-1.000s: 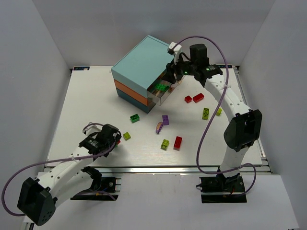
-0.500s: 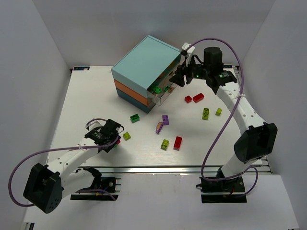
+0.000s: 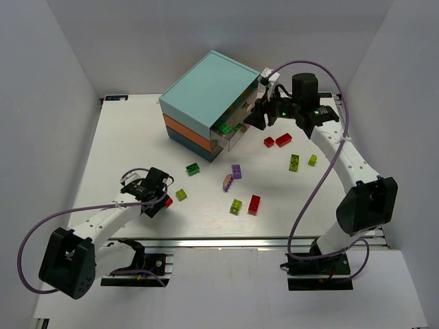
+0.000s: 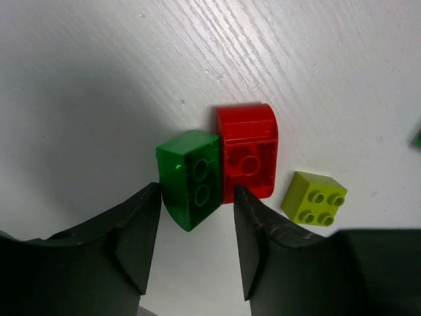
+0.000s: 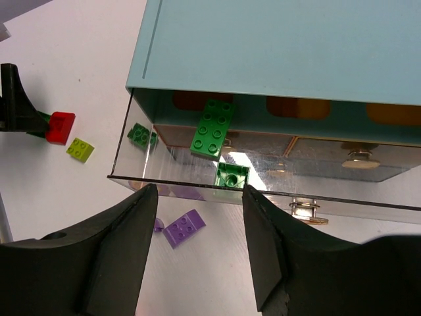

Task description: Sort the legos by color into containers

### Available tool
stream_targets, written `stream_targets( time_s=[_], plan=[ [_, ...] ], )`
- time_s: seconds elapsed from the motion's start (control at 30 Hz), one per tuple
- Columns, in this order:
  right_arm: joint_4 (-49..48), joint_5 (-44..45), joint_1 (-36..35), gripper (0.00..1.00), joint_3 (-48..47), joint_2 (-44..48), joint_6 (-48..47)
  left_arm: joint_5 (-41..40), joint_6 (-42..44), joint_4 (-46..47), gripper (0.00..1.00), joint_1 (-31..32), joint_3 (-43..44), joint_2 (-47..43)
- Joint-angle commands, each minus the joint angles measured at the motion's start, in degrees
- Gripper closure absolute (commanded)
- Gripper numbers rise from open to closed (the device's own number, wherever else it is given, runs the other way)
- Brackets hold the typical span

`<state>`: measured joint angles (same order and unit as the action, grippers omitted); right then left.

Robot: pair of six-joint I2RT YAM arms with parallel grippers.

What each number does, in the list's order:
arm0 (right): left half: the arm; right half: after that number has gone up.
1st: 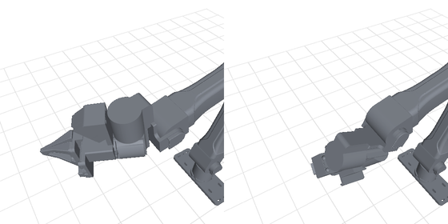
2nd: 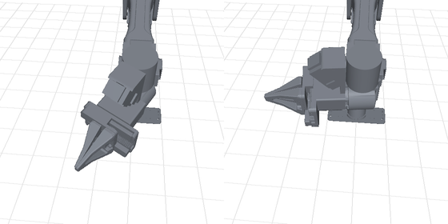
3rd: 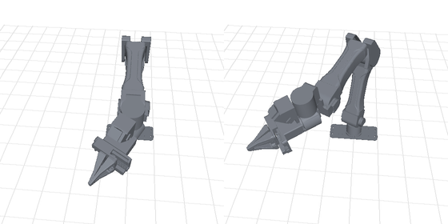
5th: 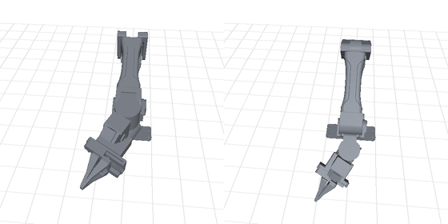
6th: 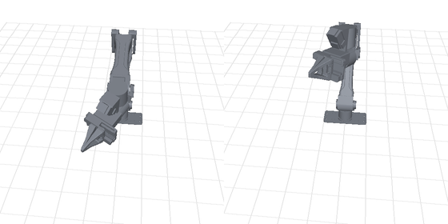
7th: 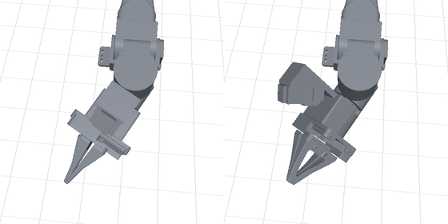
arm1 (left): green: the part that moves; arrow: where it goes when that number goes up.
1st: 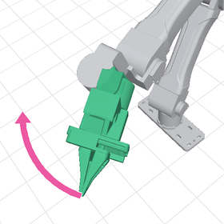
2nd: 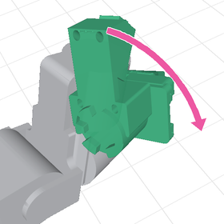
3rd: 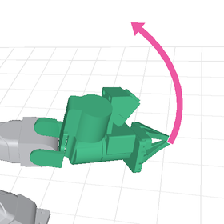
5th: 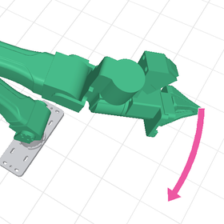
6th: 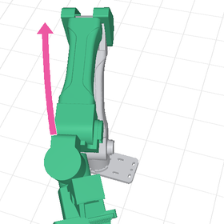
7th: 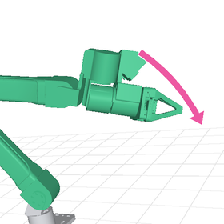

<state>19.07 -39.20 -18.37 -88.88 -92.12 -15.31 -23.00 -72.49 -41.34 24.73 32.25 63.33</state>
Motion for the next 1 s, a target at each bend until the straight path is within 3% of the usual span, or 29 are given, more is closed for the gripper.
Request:
stream_targets(
  time_s=[0.0,0.37,0.53,0.73,0.97],
  plan=[
    [-2.28,-1.32,0.35,0.40,0.81,2.64,0.72,1.38,1.12,0.82,0.43,-0.65,-0.61,-0.66],
    [-2.28,-1.14,0.88,0.40,1.08,2.47,0.46,2.17,1.39,-1.28,0.48,-1.70,-1.57,-2.59],
    [-2.63,-1.23,0.79,0.40,1.43,2.29,0.72,2.44,1.12,-1.90,0.62,-2.23,-1.84,-3.83],
    [-2.63,-1.32,0.88,0.40,1.34,1.94,0.63,2.00,1.30,-1.99,0.69,-2.76,-1.84,-4.00],
    [-2.63,-1.49,1.23,0.40,1.69,2.20,-0.16,1.73,3.40,-3.48,0.93,-2.76,1.41,-5.32]
  ],
)
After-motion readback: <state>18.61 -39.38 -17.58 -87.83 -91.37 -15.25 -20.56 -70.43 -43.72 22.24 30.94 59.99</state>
